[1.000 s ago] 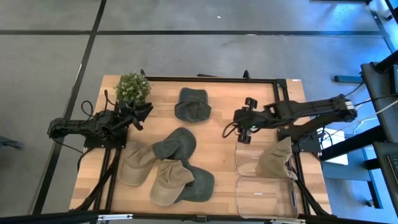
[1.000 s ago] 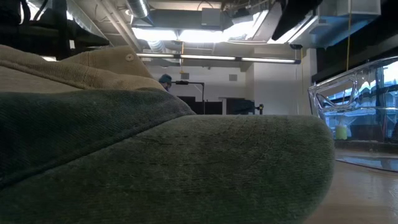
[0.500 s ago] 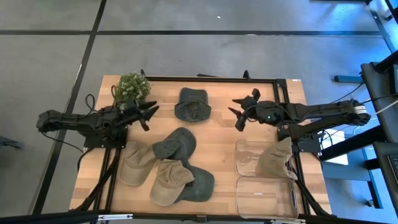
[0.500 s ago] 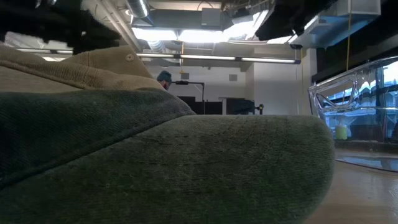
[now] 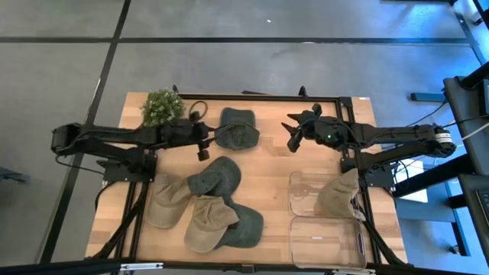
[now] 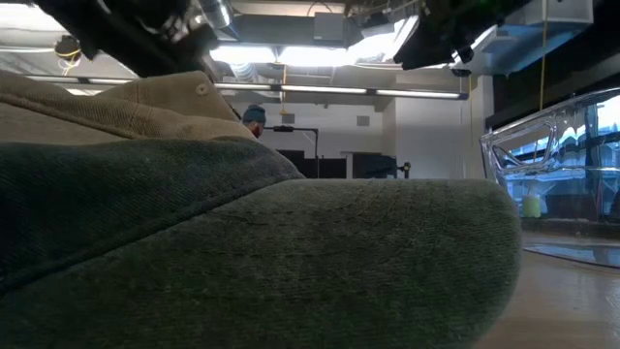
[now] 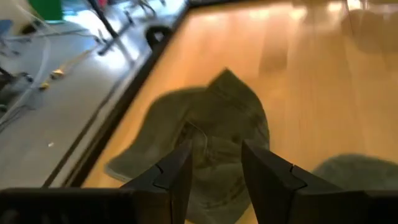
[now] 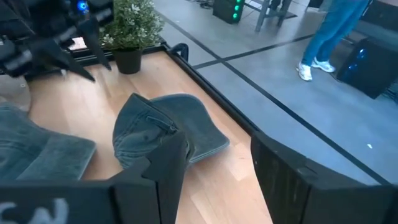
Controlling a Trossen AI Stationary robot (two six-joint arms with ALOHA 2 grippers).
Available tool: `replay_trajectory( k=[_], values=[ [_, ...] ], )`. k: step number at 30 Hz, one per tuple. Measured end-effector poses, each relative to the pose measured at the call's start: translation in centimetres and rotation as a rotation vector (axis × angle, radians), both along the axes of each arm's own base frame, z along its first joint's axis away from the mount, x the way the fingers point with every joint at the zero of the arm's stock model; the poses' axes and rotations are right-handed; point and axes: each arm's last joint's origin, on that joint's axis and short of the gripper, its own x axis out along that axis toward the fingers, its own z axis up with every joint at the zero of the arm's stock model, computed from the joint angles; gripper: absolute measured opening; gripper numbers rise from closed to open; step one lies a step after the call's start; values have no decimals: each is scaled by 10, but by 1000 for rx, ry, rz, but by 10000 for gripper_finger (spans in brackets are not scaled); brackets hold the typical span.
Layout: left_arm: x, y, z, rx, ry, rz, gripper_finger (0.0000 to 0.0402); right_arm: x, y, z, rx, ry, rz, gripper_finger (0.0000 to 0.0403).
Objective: Pick & Place hat
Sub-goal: Put the top black cap into the bottom transparent bin
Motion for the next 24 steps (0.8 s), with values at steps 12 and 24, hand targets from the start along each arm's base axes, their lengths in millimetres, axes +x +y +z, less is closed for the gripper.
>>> replay_trajectory(
  k=[12, 24],
  values=[
    [34, 12, -47, 189, 204, -159, 132, 0, -1, 0, 8, -3, -5, 182],
    [47, 13, -83, 169, 292, -203, 132, 0, -1, 0, 7, -2, -5, 182]
  ],
)
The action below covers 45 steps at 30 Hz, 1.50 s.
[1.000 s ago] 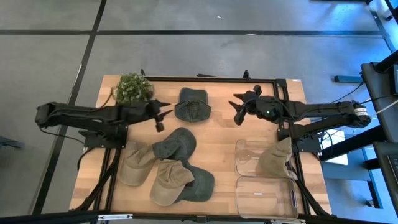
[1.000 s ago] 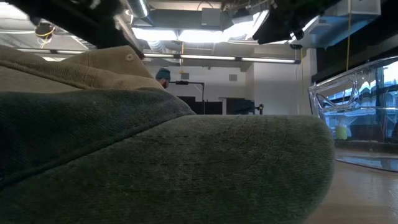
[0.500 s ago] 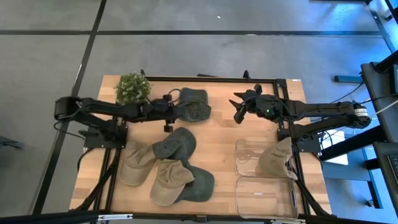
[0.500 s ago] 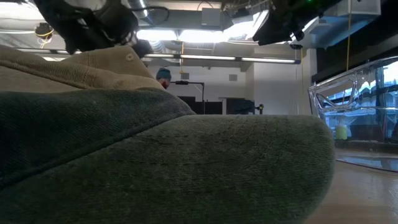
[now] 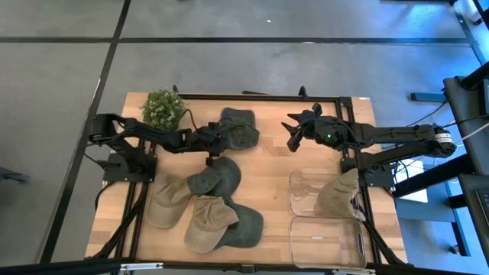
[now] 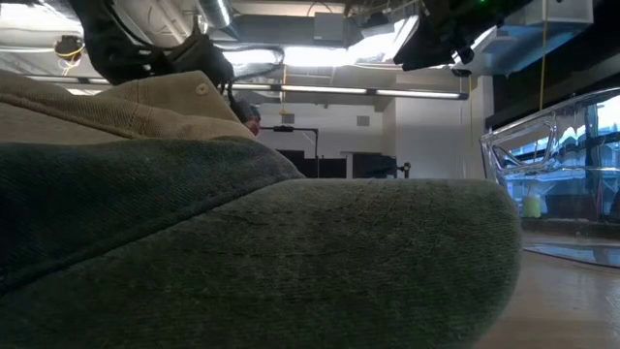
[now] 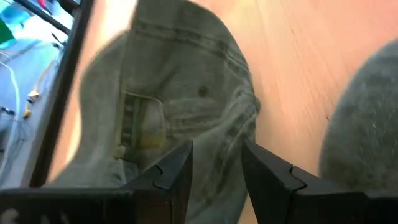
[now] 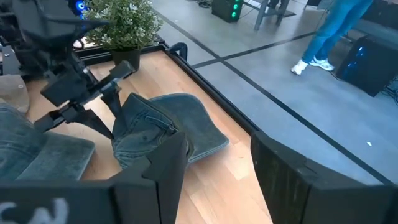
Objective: Pick & Place hat
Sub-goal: Put the top black cap into the bottom transparent bin
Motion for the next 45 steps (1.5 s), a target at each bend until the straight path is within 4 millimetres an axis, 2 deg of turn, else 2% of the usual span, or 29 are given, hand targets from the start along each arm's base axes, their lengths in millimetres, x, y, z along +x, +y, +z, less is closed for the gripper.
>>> replay_trajectory(
  k=[11, 18, 35, 40, 45],
  values=[
    [4, -7, -16, -29, 43, -13, 132, 0, 0, -1, -2, 9, 1, 182],
    [5, -12, -17, -15, 58, -47, 132, -1, 0, -1, -2, 17, 1, 182],
    [9, -43, -8, 25, 23, -82, 132, -3, 0, -5, 4, 64, 0, 182],
    [6, -41, -10, 121, 72, -46, 132, -3, 0, -5, 4, 66, 0, 182],
    [6, -37, -11, 39, 68, -69, 132, -3, 0, -5, 4, 66, 1, 182]
  ],
)
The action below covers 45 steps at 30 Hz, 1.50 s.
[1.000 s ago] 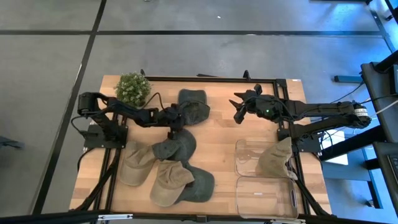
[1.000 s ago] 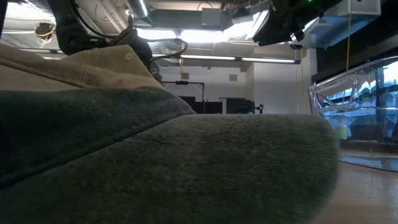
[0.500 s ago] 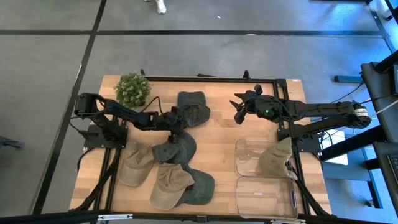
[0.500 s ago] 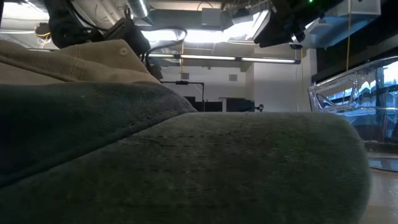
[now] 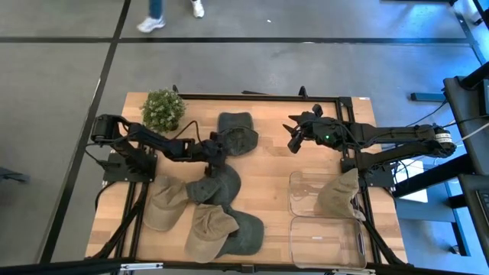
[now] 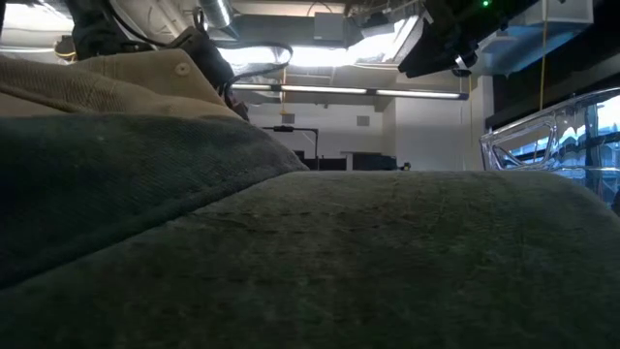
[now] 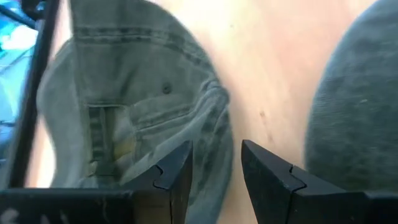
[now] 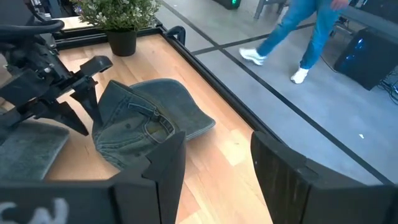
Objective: Pick & Place hat
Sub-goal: Put the top black cap into the bottom transparent bin
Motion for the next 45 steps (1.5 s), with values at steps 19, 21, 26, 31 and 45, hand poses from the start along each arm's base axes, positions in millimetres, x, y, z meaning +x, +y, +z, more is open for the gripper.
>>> replay_trajectory(
  k=[19, 21, 26, 31, 45],
  values=[
    [3, 5, -13, 116, 49, 72, 132, 0, 0, -1, -3, 13, 2, 182],
    [3, 6, -15, 88, 48, 74, 132, 0, 0, -1, -3, 12, 2, 182],
    [3, 7, -20, 87, 56, 89, 132, 0, 0, -1, -3, 12, 2, 182],
    [4, 4, -21, 94, 57, 78, 101, 0, 0, -1, -1, 10, 0, 182],
    [35, 15, 19, 158, -81, 45, 4, 2, 0, 3, 104, -104, -27, 182]
  ],
)
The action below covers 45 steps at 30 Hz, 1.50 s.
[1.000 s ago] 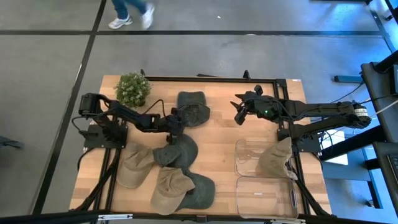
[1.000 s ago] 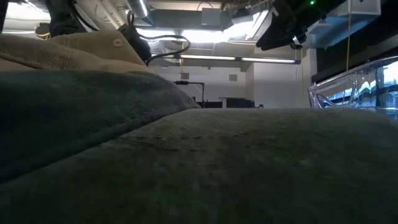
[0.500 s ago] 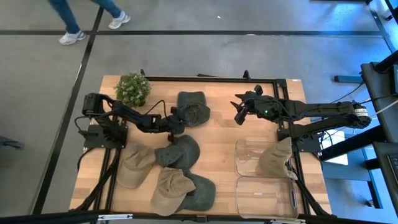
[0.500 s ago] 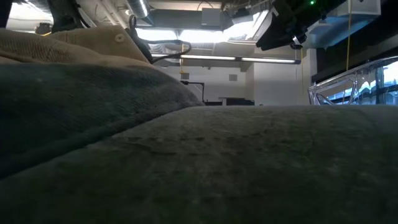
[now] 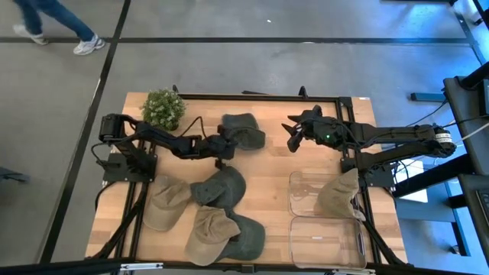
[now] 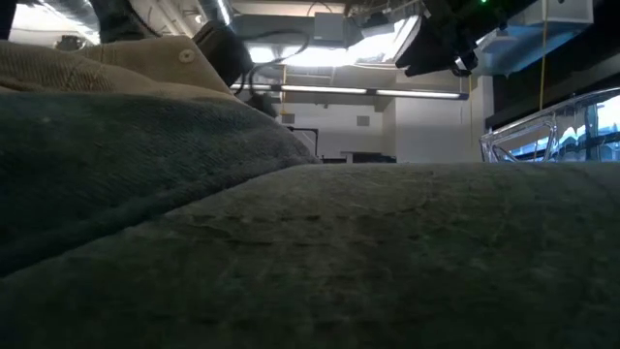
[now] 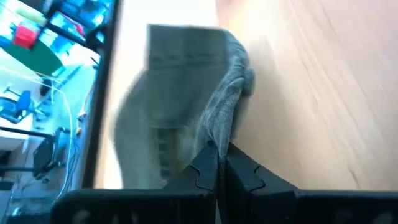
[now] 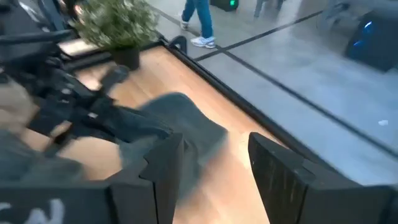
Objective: Pick & Place hat
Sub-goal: Put the top black cap into the bottom transparent bin
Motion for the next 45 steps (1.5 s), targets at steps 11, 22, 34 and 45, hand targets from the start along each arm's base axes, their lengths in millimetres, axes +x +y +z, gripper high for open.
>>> replay_trajectory(
  k=[11, 22, 34, 45],
  values=[
    [39, 35, 90, -357, -162, -156, 3, 6, 8, 5, 176, -87, 275, 182],
    [49, 53, 148, -735, -273, -195, 3, 5, 12, 61, 173, -89, 400, 218],
    [54, 46, 169, -831, -314, -306, 4, 16, 9, 104, 224, -89, 469, 303],
    [54, 41, 170, -920, -290, -367, 4, 53, -6, 106, 182, 224, 627, 262]
  ],
)
